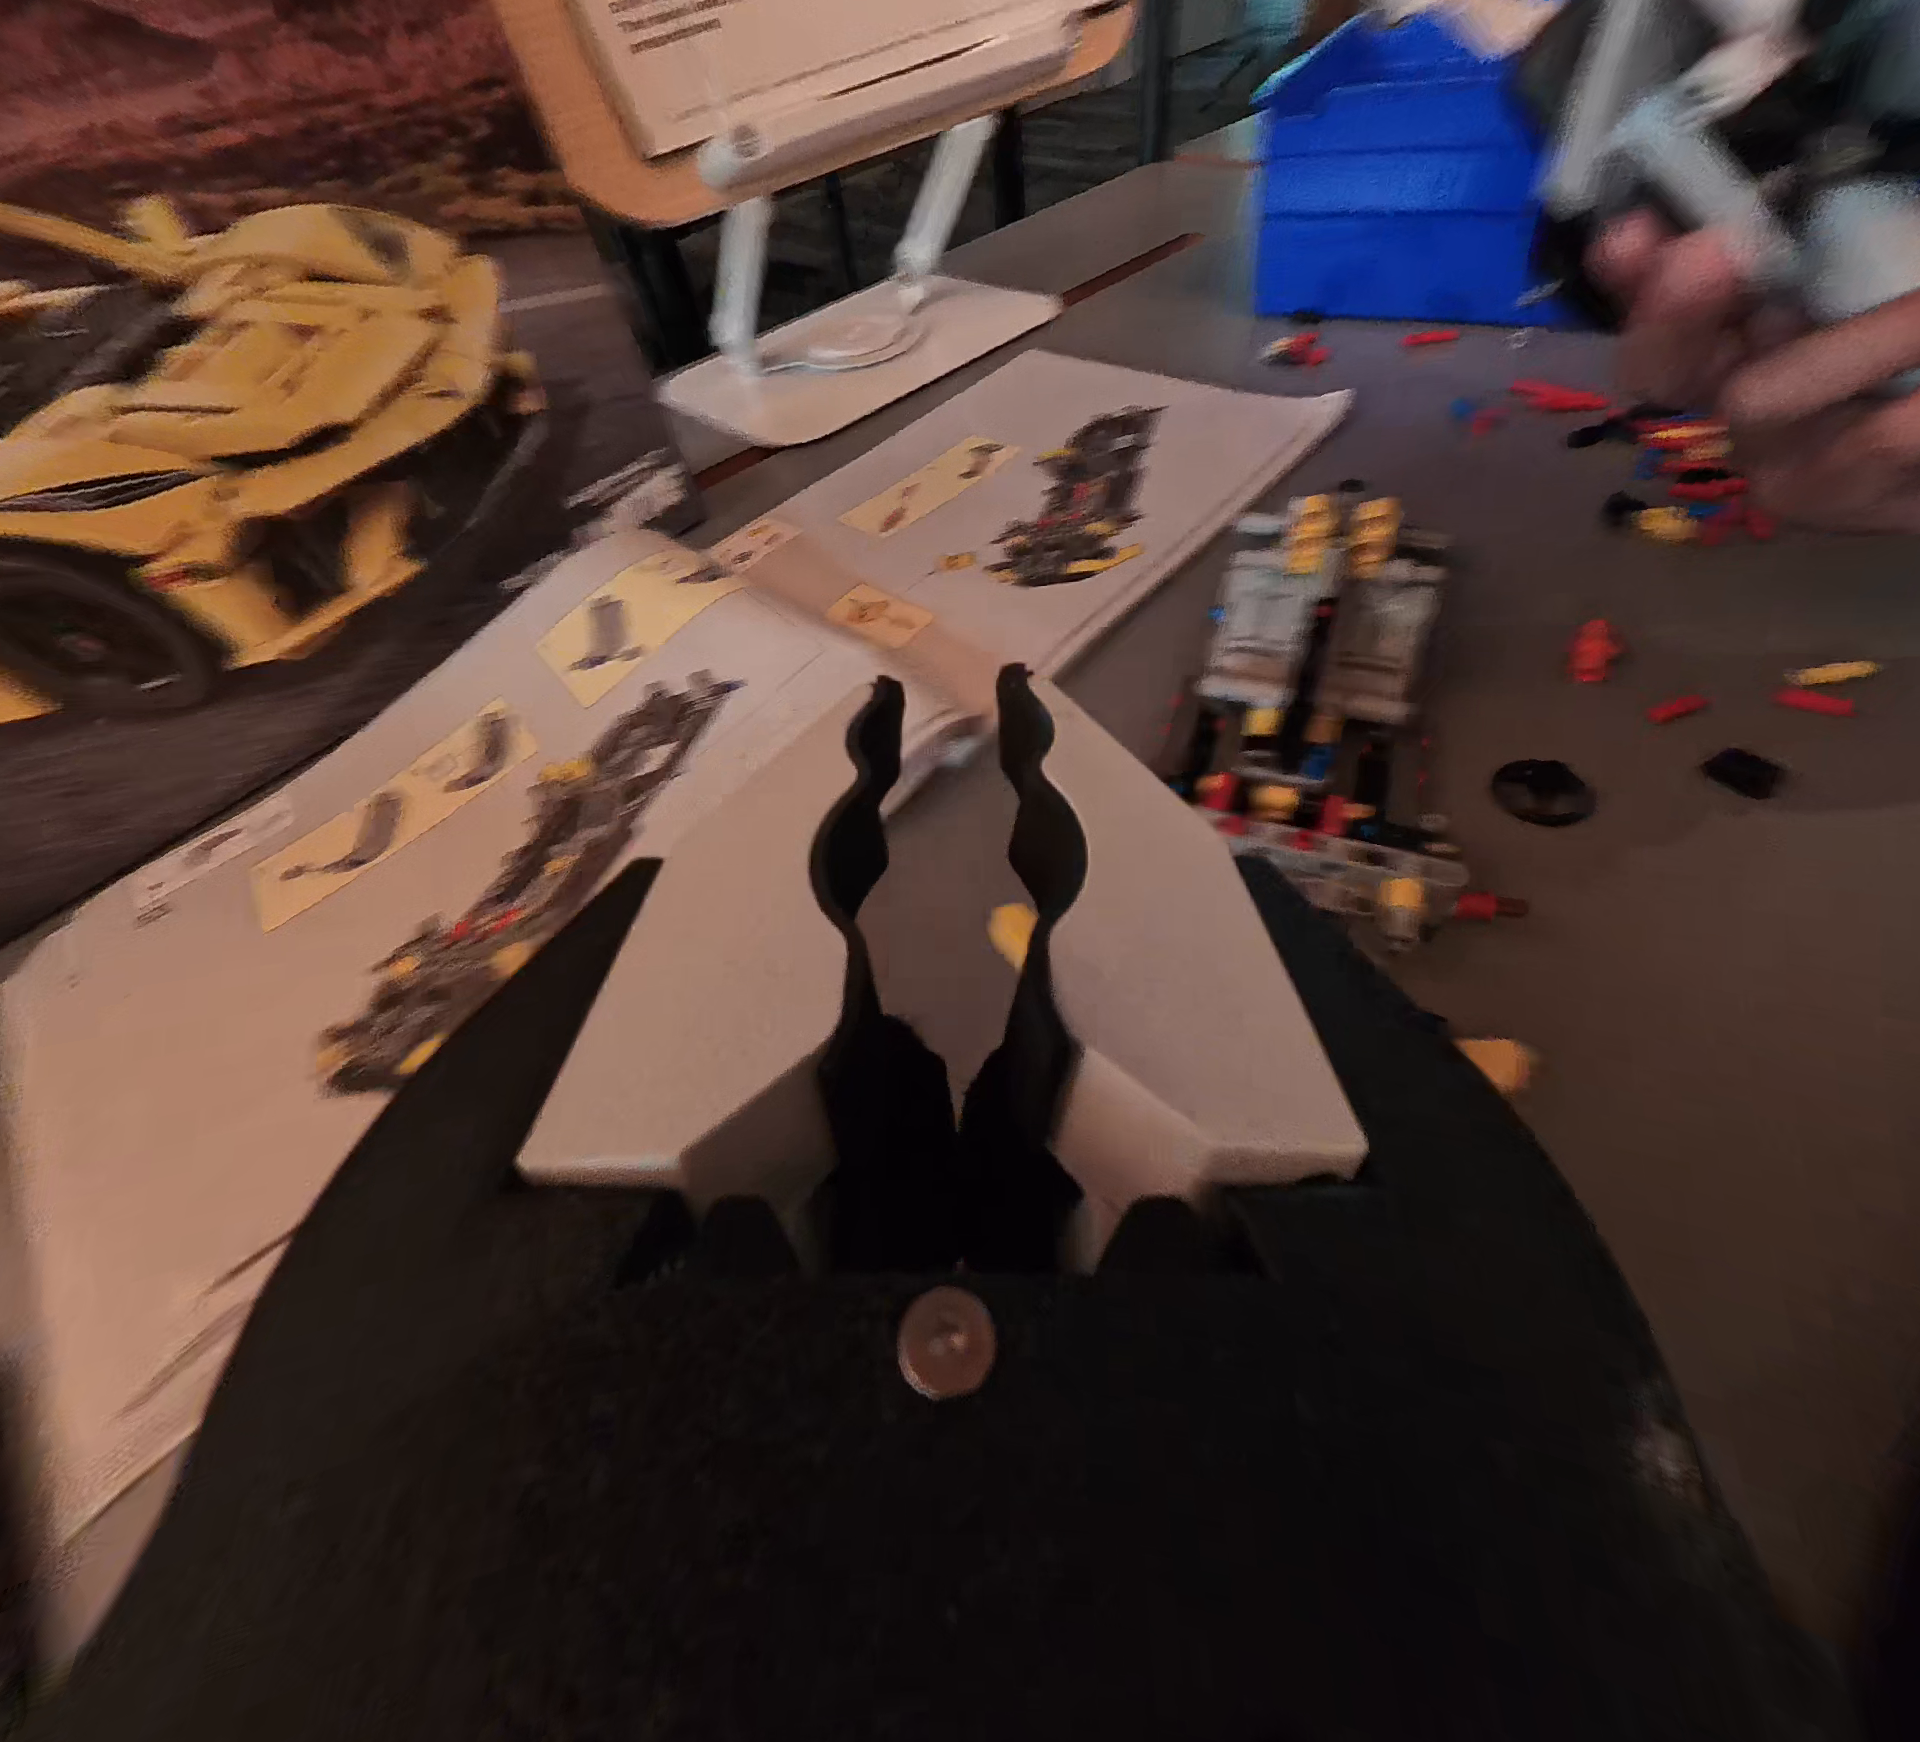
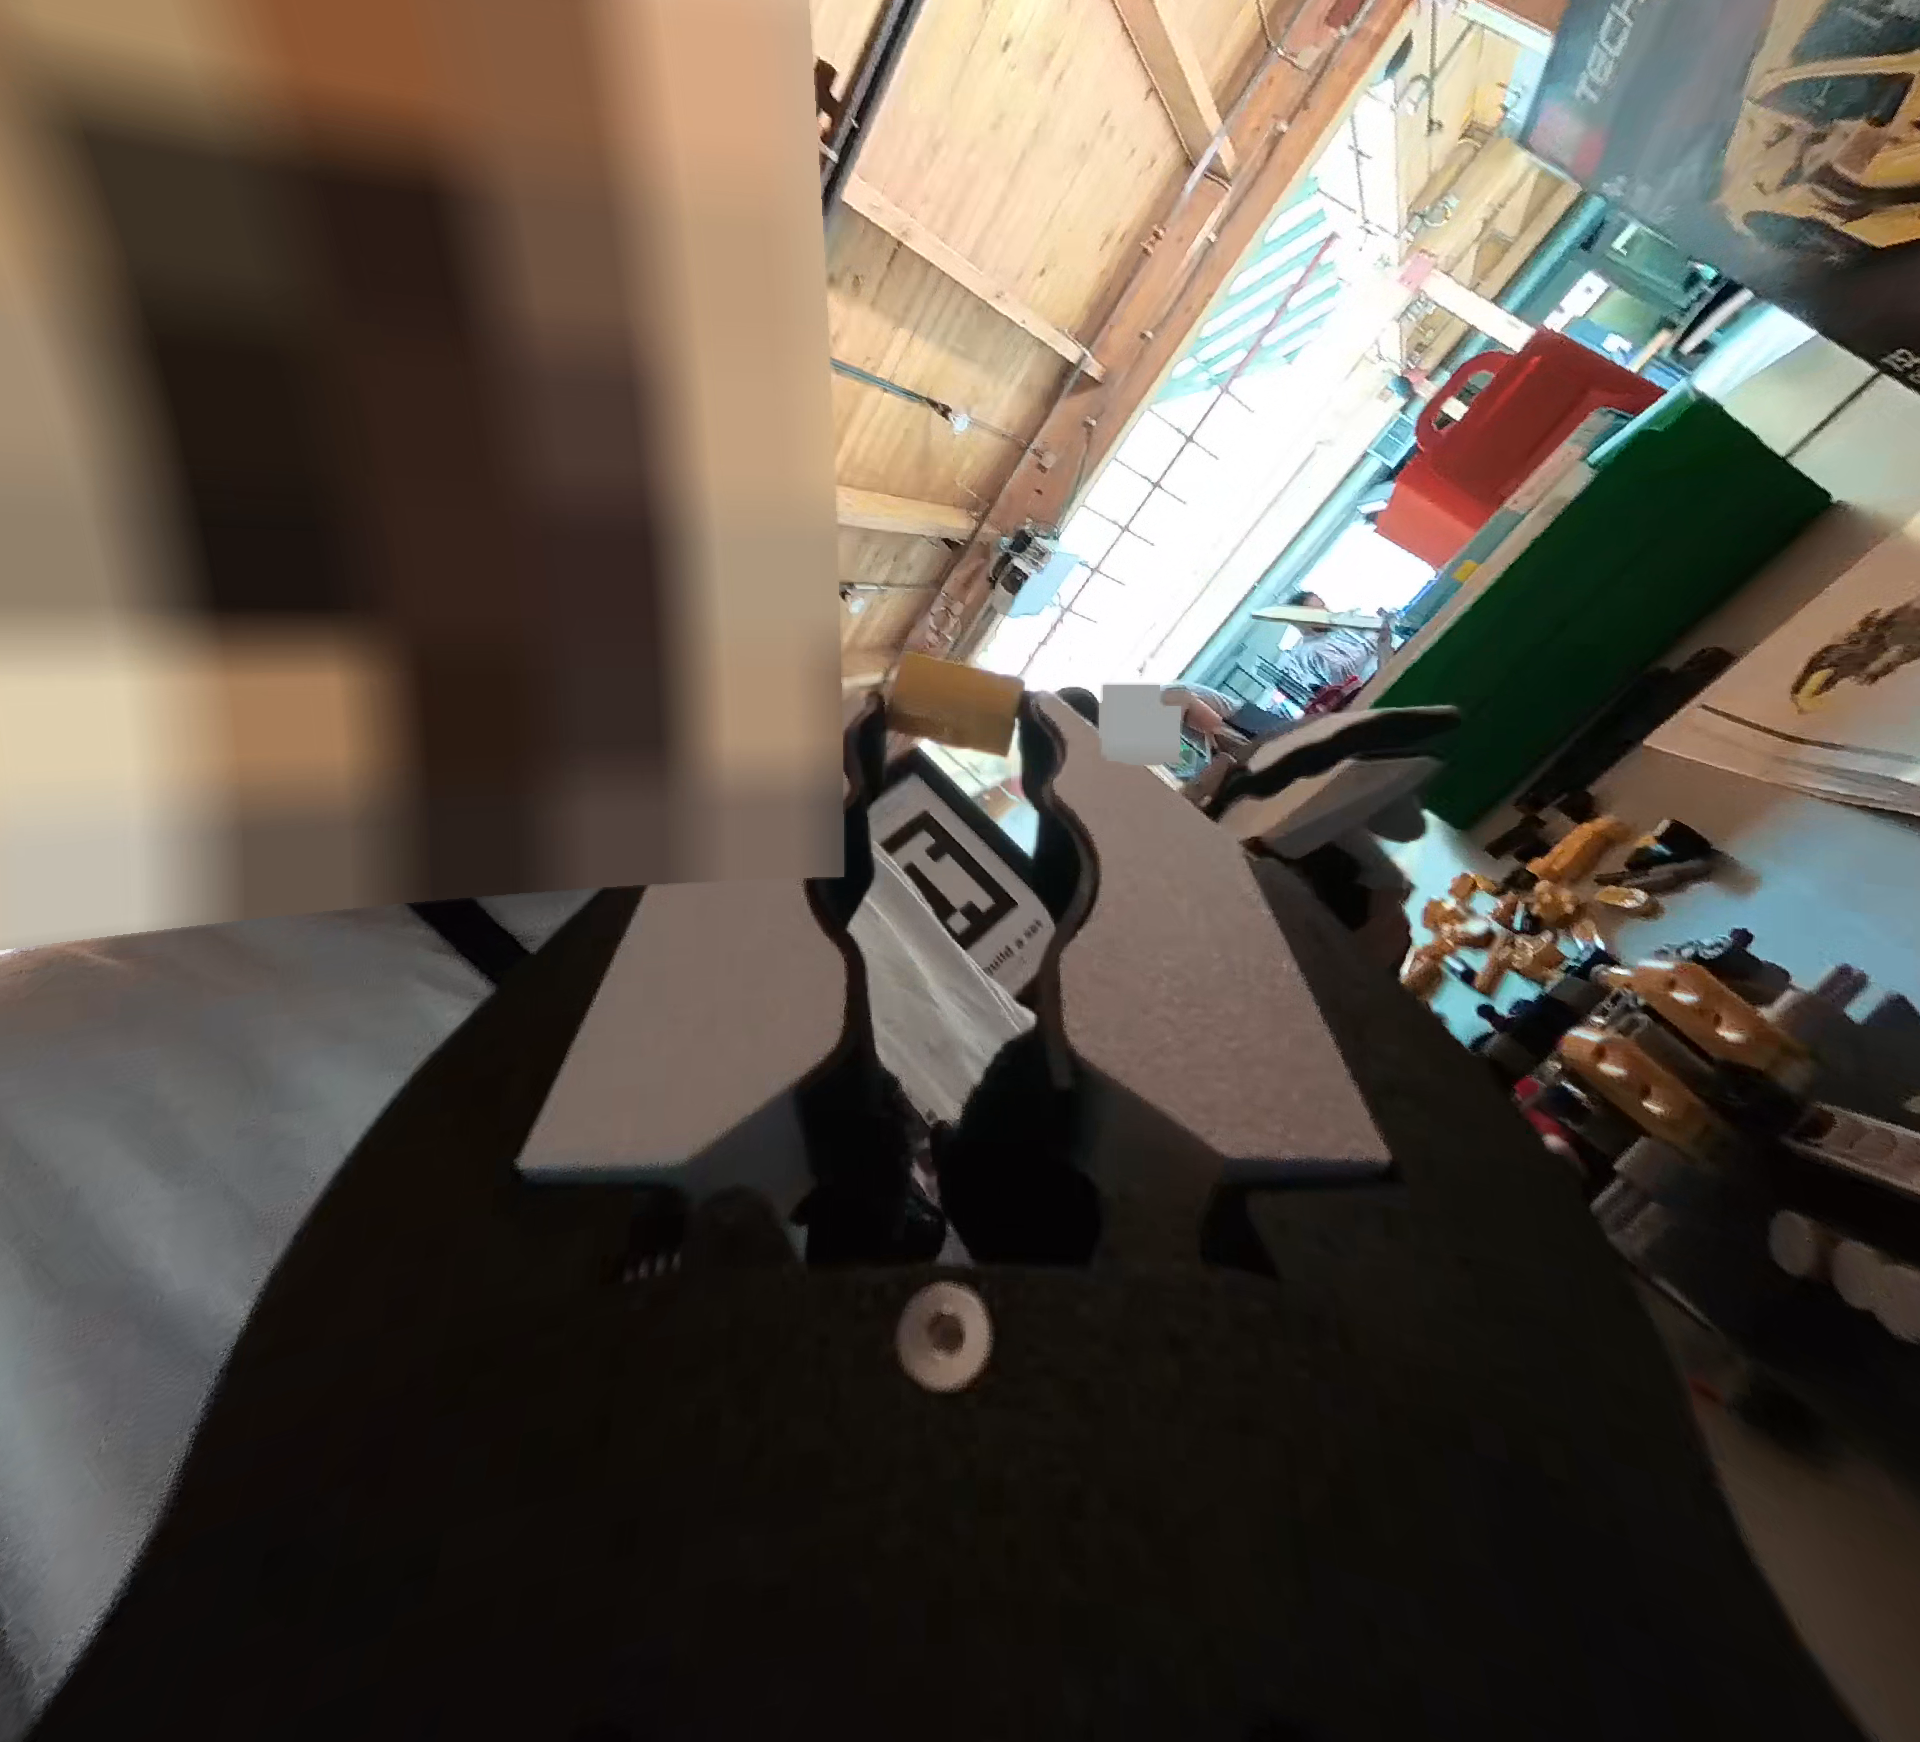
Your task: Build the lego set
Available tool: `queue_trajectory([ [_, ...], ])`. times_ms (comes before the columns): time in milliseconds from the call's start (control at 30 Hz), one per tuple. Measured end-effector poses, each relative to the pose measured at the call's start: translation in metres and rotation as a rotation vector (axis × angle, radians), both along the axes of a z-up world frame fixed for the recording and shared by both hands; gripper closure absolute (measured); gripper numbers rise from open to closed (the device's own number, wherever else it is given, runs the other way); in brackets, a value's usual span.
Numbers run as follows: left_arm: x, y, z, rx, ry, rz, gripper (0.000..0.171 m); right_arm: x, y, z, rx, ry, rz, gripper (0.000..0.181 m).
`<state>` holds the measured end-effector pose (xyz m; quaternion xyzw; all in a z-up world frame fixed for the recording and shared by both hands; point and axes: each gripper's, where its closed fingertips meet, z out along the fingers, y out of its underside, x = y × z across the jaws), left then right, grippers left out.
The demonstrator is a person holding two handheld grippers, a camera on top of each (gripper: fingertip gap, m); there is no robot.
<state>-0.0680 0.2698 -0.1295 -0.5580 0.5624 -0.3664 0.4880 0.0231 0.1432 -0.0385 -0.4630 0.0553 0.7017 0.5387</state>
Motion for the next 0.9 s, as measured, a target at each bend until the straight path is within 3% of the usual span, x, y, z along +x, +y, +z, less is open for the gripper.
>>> queue_trajectory([
  [33,0.003,-0.017,0.002,-0.047,-0.014,-0.095,0.155,-0.005,0.001,-0.003,-0.014,-0.035,0.004,0.157],
  [133,0.003,-0.066,0.018,-0.164,-0.074,-0.354,0.155,-0.027,0.003,-0.011,-0.046,-0.174,0.043,0.157],
  [267,-0.003,-0.102,0.026,-0.258,-0.087,-0.536,0.151,-0.059,-0.002,-0.021,-0.057,-0.267,0.151,0.157],
  [400,-0.007,-0.121,0.040,-0.191,-0.155,-0.588,0.144,-0.091,-0.009,-0.040,-0.091,-0.393,0.278,0.157],
  [500,-0.014,-0.142,0.050,-0.011,-0.226,-0.610,0.140,-0.105,-0.013,-0.045,-0.053,-0.509,0.284,0.156],
  [600,-0.016,-0.146,0.040,0.127,-0.223,-0.574,0.143,-0.114,-0.023,-0.048,-0.006,-0.584,0.321,0.156],
  [900,-0.023,-0.166,0.020,0.217,-0.139,-0.652,0.155,-0.125,-0.030,-0.067,-0.008,-0.718,0.352,0.156],
])
